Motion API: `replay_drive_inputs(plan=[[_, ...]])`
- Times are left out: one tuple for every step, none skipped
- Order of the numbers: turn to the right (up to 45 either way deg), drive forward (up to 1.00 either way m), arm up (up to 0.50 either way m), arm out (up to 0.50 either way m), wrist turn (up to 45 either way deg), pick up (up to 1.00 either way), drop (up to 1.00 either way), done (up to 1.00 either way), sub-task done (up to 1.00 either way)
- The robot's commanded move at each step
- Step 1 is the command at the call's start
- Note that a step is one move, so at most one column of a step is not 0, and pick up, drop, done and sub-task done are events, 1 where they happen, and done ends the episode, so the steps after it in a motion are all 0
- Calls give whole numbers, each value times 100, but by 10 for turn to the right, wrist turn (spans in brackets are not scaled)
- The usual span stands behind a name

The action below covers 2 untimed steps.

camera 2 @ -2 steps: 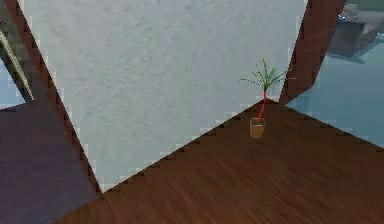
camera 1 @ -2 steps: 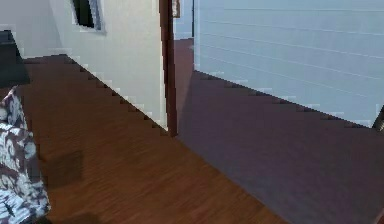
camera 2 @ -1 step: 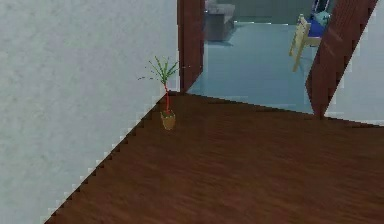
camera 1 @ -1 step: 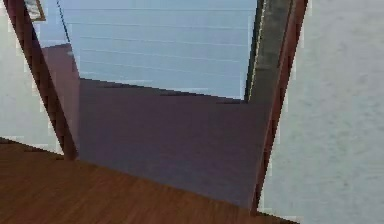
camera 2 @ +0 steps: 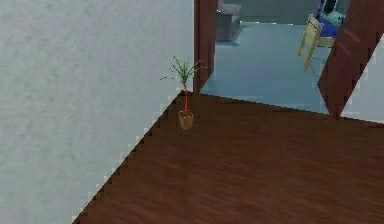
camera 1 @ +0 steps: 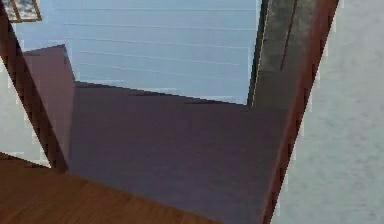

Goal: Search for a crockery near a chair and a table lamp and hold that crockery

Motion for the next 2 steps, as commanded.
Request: replay_drive_inputs(plan=[[30,0,0,0,0,0,0,0,0],[0,70,0,0,0,0,0,0,0]])
